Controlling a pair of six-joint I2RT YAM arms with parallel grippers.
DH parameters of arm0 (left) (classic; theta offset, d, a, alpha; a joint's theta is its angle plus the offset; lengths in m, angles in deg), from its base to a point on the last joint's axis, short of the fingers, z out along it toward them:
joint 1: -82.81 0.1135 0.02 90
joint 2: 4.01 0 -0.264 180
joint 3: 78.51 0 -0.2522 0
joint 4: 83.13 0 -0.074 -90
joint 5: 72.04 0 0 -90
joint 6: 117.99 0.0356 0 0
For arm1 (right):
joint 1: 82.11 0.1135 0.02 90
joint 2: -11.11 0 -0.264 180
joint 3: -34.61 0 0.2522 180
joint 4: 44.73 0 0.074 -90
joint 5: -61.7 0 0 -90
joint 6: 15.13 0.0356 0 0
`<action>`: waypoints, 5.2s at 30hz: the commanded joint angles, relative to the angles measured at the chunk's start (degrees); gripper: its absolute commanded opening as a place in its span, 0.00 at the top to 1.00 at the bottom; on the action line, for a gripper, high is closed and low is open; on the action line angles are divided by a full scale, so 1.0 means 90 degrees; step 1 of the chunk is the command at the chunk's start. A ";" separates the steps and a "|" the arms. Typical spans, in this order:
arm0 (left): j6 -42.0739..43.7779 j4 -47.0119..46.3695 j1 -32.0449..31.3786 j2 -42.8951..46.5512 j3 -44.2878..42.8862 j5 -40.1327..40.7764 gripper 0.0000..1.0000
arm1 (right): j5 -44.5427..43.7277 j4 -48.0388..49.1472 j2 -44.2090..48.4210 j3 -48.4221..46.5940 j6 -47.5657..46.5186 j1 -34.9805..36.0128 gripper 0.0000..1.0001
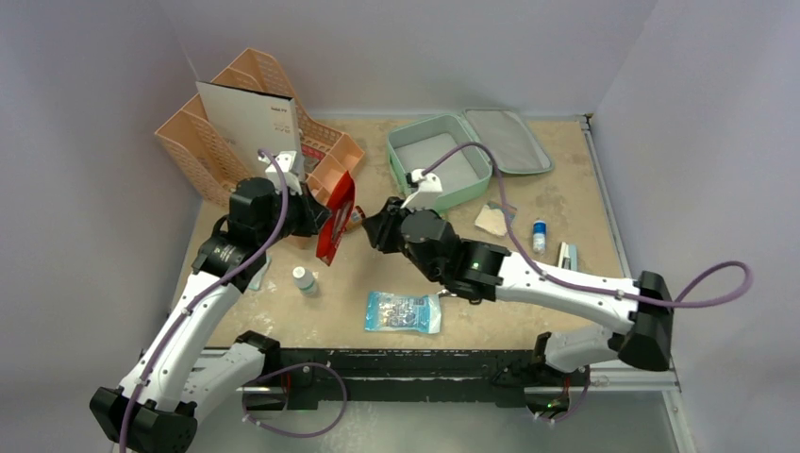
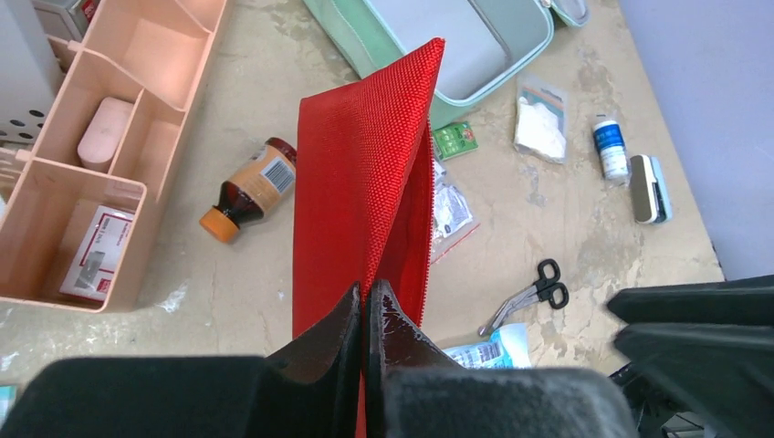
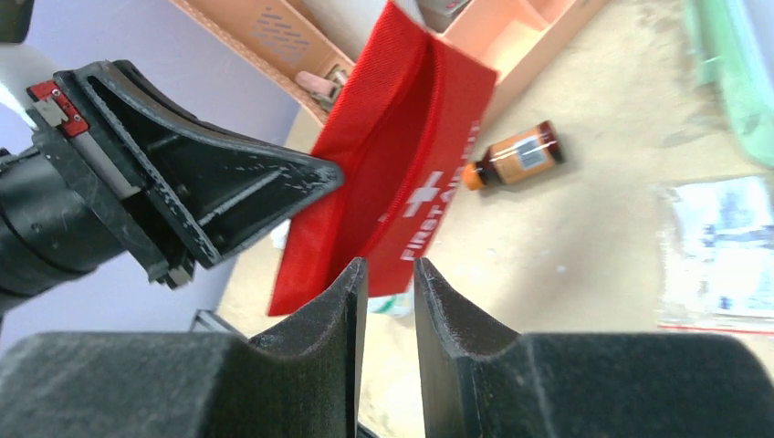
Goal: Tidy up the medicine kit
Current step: Place the medical item at the medicine pouch, then adjust the medicine pouch, then pick up the medical item at the center of the board.
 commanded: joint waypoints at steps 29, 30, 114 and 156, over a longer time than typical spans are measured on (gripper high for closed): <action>-0.0101 0.1151 0.0005 -0.0028 -0.0534 -0.0057 1.00 | 0.1951 -0.1158 0.2633 0.2316 -0.1250 -0.0832 0.59; -0.0115 0.0981 0.0004 -0.0062 -0.0532 -0.0291 1.00 | 0.1997 -0.1020 0.2604 0.2302 -0.1247 -0.0830 0.58; 0.4695 0.0787 -0.0878 -0.1160 -0.1004 -0.4577 0.44 | 0.3337 -0.3472 0.1782 -0.0502 -0.4508 -0.0890 1.00; 0.0101 0.1316 0.3695 -0.2510 0.0105 0.1614 0.49 | 0.1913 -0.1250 0.4284 0.2077 -0.2535 -0.0890 1.00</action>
